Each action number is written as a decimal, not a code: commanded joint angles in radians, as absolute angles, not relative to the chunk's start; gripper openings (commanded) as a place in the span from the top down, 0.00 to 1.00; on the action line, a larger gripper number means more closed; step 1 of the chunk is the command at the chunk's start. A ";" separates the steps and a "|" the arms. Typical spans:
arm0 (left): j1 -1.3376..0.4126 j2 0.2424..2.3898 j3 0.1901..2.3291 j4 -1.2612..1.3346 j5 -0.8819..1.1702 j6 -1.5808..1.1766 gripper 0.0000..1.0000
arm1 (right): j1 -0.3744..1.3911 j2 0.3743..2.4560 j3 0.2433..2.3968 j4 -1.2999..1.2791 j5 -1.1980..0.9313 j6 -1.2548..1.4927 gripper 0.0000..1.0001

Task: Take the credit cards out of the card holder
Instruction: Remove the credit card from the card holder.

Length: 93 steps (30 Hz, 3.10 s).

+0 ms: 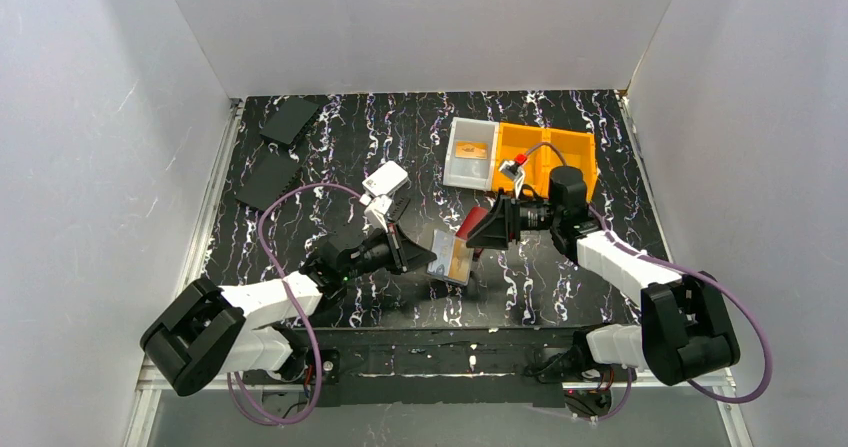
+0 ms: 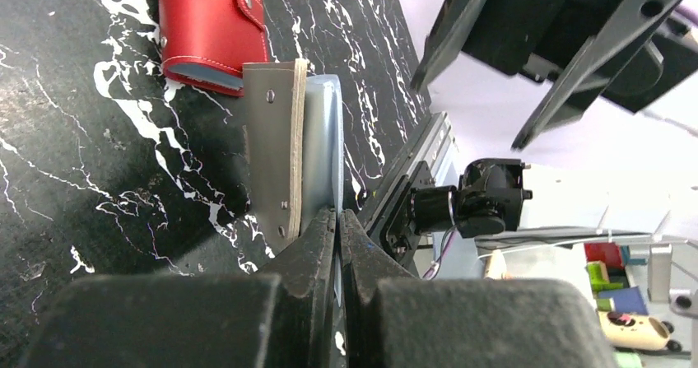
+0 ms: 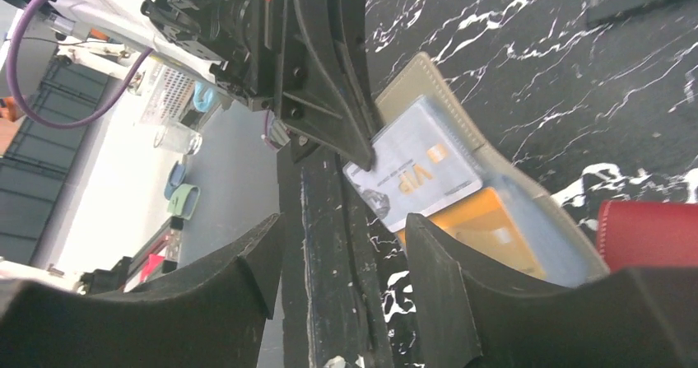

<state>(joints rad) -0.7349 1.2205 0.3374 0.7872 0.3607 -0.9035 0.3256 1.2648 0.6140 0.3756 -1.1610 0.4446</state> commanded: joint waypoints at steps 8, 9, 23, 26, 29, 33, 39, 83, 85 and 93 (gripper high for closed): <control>-0.733 1.200 0.318 0.925 0.249 -1.014 1.00 | 0.397 1.428 0.536 0.577 -1.026 0.605 0.38; -0.733 1.199 0.312 0.934 0.244 -1.023 1.00 | 0.398 1.443 0.534 0.607 -1.023 0.627 0.38; -0.732 1.321 0.275 1.230 0.203 -1.163 1.00 | 0.419 1.542 0.529 0.850 -1.012 0.858 0.39; -0.732 1.337 0.280 1.266 0.195 -1.178 1.00 | 0.418 1.541 0.534 0.854 -1.011 0.875 0.39; -0.732 1.327 0.285 1.269 0.184 -1.178 1.00 | 0.418 1.532 0.540 0.862 -1.011 0.901 0.39; -0.732 1.304 0.304 1.272 0.177 -1.182 1.00 | 0.416 1.536 0.556 0.918 -1.029 0.976 0.40; -0.732 1.285 0.340 1.270 0.175 -1.193 1.00 | 0.414 1.567 0.587 1.099 -1.065 1.166 0.41; -0.713 1.137 0.275 1.183 0.156 -1.189 1.00 | 0.357 1.451 0.595 1.130 -1.057 1.249 0.99; -0.710 1.130 0.270 1.184 0.156 -1.194 1.00 | 0.355 1.450 0.594 1.125 -1.057 1.246 0.99; -0.697 1.126 0.249 1.237 0.147 -1.214 1.00 | 0.353 1.442 0.591 1.104 -1.058 1.221 0.99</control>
